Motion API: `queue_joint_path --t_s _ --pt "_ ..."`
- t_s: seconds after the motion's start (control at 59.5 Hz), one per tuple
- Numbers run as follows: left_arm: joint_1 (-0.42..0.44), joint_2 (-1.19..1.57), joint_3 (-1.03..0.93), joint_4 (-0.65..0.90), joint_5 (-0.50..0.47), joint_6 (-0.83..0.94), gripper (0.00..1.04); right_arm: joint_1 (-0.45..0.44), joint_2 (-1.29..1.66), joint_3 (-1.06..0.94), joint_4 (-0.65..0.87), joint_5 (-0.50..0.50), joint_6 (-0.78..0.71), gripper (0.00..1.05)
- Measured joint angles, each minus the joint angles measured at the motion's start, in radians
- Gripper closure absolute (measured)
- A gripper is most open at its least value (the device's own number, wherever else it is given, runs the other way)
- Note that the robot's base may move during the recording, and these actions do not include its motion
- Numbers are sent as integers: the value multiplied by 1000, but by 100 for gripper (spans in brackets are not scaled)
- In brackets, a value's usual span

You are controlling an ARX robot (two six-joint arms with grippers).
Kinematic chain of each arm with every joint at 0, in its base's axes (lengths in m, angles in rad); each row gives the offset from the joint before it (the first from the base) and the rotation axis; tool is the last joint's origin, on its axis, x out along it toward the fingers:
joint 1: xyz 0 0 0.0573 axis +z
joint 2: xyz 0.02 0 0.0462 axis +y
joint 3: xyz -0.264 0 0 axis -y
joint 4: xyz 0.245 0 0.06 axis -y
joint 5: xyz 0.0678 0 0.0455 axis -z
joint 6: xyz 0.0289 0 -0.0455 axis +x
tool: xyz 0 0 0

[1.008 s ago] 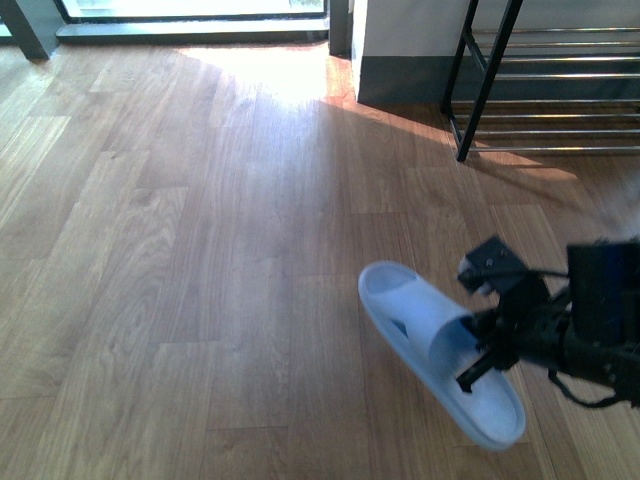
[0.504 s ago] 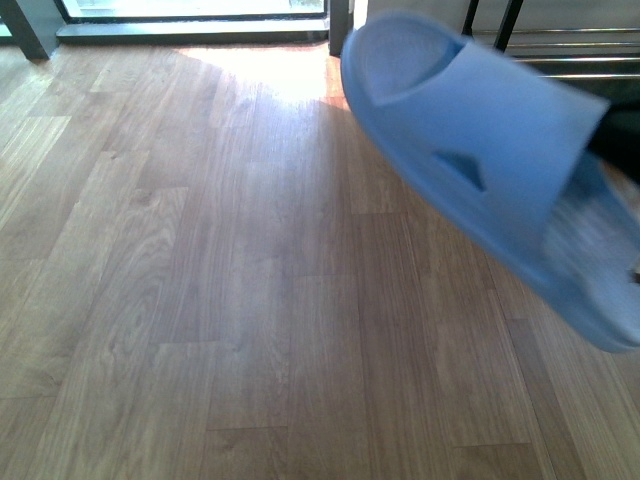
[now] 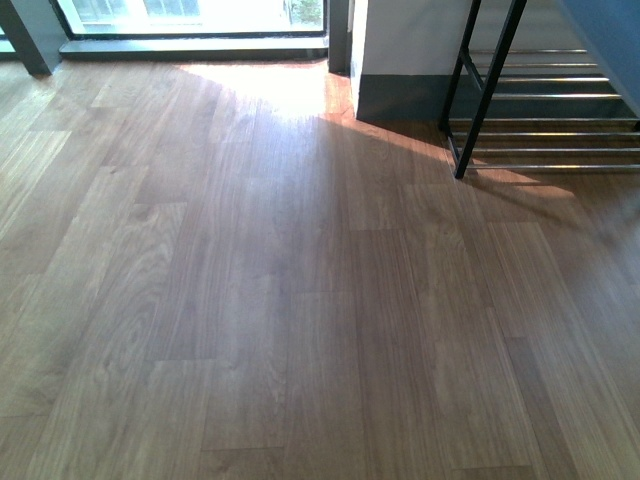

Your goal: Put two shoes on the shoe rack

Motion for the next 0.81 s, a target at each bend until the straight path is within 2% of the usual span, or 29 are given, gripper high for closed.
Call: queue_joint_path --t_s 0.807 --pt "0 -1 0 0 3 0 103 -2 0 0 0 5 1 103"
